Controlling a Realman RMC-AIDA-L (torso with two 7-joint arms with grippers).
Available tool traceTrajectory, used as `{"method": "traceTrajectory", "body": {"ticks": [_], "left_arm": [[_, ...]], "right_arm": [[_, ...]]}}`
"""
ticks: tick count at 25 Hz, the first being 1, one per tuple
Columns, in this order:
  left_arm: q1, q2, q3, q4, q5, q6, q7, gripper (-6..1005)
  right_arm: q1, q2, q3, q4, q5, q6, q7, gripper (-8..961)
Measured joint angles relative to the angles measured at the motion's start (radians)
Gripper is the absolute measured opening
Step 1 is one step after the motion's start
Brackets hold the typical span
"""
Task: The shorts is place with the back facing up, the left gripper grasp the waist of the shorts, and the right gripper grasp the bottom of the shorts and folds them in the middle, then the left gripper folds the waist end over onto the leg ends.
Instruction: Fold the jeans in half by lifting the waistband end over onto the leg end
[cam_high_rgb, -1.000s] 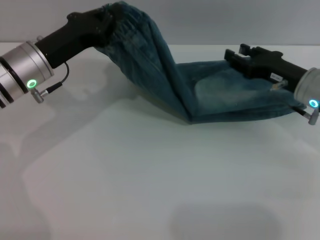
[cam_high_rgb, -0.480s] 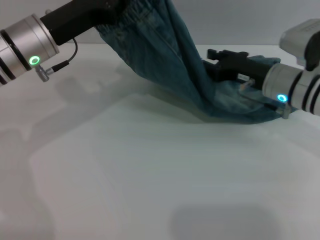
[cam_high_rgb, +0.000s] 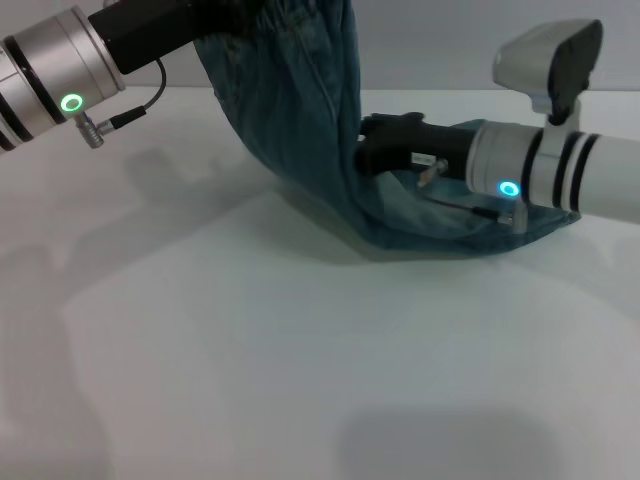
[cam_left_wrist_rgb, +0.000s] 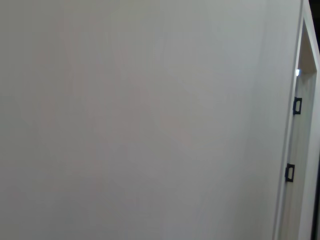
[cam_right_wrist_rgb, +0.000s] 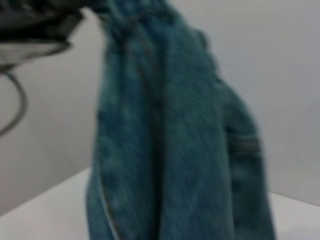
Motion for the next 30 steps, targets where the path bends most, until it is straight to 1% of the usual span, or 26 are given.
{"method": "traceTrajectory", "body": {"ticks": [7,12,15,20,22,25,30], "left_arm": [[0.0,-0.001,0.016,0.02,-0.002,0.0,-0.017,24],[0.0,-0.001,0.016,0.02,-0.002,0.0,-0.017,26],[0.001,-0.001,0.017,0.02,-0.002,-0.001,-0.016,27],[0.008,-0.001,0.017,0.02,-0.002,-0.001,-0.016,29],[0.01,-0.001,0.017,0.019,-0.002,-0.001,-0.015,29],[0.012,0.001,0.017,0.017,0.002,0.0,-0.017,30],[0.015,0.002,0.025,0.017,0.002,0.002,-0.019,32]], "right_arm": [[0.06,0.0,-0.083,-0.023,0.0,-0.054,0.1,487],[0.073,0.002,-0.164,-0.088,0.0,-0.056,0.17,488],[0.076,0.002,-0.181,-0.112,0.003,-0.057,0.186,488],[0.08,0.002,-0.189,-0.114,0.003,-0.049,0.197,488],[0.065,-0.002,-0.194,-0.111,0.002,-0.044,0.199,488],[0.02,-0.008,-0.194,-0.113,-0.004,-0.024,0.202,487],[-0.111,-0.017,-0.186,-0.184,-0.007,0.032,0.202,488]]}}
